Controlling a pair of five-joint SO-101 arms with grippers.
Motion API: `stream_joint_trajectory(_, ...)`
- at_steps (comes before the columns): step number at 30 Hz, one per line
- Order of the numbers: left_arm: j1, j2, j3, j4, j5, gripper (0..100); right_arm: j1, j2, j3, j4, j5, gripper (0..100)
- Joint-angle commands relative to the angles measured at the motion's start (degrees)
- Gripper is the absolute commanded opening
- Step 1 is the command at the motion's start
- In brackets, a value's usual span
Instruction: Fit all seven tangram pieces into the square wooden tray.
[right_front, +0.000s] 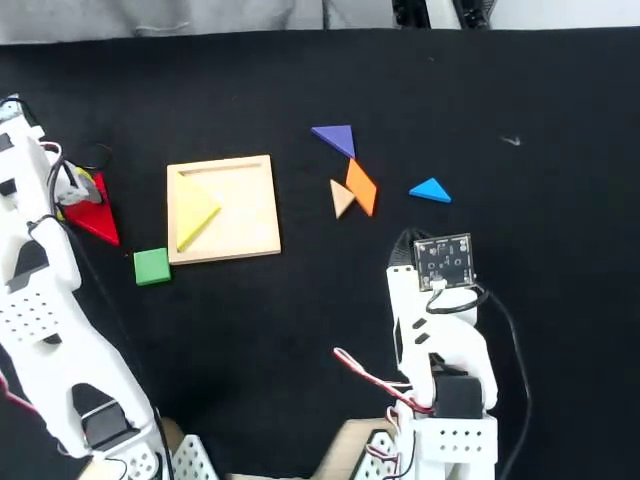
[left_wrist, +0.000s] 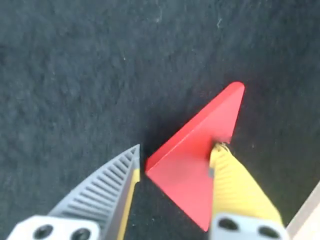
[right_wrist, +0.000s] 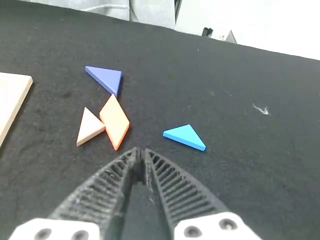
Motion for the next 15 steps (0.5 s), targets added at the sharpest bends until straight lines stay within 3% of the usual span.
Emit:
stream_joint_trajectory(1, 3.12, -0.70, -4.00, 6.77, -0.62, 21, -0.70, -4.26, -0.22, -1.05, 0.00, 1.5)
stream_joint_trajectory(9, 9.45, -1.23, -10.42, 14.95, -0.70, 21, -0.70, -4.35, -0.22, -1.05, 0.00, 1.5)
stream_joint_trajectory(15, 14.46, -1.85, -12.44, 16.70, -0.09, 20, -0.70, -4.44, -0.22, -1.05, 0.00, 1.5)
